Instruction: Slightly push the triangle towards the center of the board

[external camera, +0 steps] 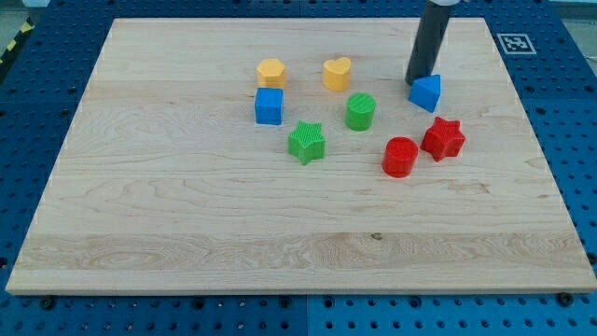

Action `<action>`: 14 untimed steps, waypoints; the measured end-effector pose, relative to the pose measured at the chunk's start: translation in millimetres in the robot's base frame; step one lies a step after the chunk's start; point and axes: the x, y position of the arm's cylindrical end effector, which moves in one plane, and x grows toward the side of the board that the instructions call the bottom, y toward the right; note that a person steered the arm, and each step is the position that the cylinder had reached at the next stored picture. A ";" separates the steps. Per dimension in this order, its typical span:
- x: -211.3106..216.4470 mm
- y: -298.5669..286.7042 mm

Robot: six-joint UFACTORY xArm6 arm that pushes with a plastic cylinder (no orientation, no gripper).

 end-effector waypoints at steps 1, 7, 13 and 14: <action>-9.6 40.5; 20.2 9.7; 12.7 17.2; 19.8 45.1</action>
